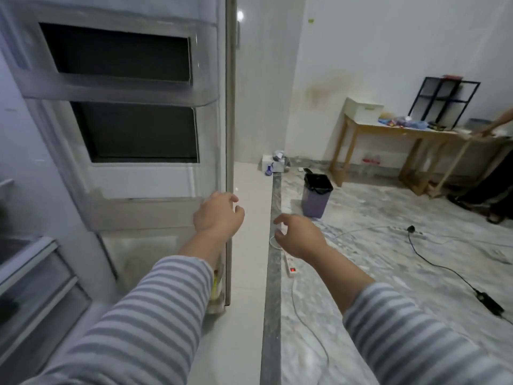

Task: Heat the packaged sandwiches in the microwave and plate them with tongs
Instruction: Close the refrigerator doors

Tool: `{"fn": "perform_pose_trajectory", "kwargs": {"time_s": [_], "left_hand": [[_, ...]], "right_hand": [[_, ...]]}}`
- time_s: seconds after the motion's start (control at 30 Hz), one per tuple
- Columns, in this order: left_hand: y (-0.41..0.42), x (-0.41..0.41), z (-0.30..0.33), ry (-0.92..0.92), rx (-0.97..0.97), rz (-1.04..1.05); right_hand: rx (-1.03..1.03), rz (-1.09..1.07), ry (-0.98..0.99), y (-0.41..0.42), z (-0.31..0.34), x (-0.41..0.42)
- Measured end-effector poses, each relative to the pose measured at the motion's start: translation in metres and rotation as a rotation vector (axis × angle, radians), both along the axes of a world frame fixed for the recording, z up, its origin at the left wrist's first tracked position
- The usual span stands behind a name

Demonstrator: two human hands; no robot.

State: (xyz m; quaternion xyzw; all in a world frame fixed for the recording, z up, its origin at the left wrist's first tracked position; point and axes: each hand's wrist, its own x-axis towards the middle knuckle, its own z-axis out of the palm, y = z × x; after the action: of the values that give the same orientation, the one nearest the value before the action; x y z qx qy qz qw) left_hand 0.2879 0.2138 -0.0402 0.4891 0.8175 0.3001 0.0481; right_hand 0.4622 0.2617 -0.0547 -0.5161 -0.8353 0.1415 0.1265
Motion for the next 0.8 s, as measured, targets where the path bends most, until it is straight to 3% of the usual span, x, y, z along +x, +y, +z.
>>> {"fn": "perform_pose_trajectory", "kwargs": {"time_s": [0.2, 0.37, 0.6, 0.8], "left_hand": [[0.077, -0.030, 0.020, 0.297, 0.214, 0.167], [0.130, -0.044, 0.026, 0.535, 0.352, 0.148], [0.183, -0.055, 0.055, 0.714, 0.491, 0.263], [0.235, -0.062, 0.070, 0.783, 0.459, 0.540]], "right_hand": [[0.095, 0.182, 0.110, 0.103, 0.028, -0.052], [0.172, 0.356, 0.190, 0.161, 0.046, -0.092], [0.373, 0.587, 0.393, 0.246, 0.100, -0.139], [0.554, 0.747, 0.494, 0.311, 0.145, -0.178]]}}
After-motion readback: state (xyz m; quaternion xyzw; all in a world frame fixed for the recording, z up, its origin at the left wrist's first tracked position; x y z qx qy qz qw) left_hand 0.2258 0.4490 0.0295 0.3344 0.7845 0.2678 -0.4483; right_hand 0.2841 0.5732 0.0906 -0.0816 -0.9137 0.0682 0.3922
